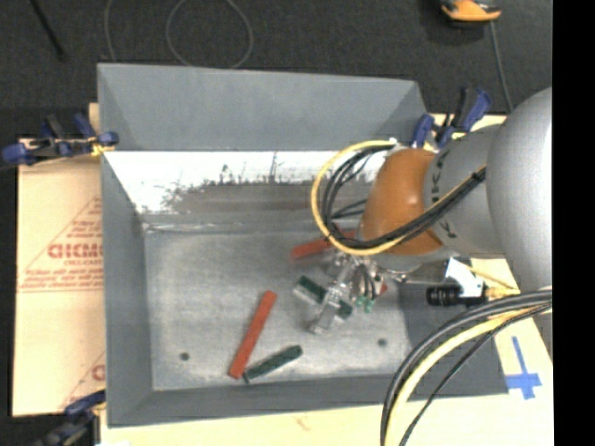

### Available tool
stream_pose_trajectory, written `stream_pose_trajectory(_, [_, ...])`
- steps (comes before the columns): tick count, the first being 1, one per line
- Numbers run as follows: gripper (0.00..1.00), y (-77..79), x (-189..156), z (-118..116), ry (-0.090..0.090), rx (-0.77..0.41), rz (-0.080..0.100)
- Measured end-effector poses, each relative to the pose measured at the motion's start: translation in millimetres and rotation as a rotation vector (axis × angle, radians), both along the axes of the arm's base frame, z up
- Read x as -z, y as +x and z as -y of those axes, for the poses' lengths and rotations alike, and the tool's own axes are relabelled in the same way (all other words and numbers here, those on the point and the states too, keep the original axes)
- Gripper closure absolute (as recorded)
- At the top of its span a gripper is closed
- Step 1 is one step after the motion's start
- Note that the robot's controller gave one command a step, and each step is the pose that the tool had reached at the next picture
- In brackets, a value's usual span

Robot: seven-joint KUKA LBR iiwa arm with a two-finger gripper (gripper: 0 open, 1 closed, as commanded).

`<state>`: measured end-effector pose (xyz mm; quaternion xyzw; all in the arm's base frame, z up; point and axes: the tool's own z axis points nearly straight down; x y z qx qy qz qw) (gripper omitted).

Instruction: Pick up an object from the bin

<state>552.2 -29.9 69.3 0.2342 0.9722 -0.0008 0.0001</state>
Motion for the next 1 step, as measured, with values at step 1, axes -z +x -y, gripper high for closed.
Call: stream_pose_trajectory(1, [1.00,0.7,-0.9,0.3,-0.001,-0.003,0.002])
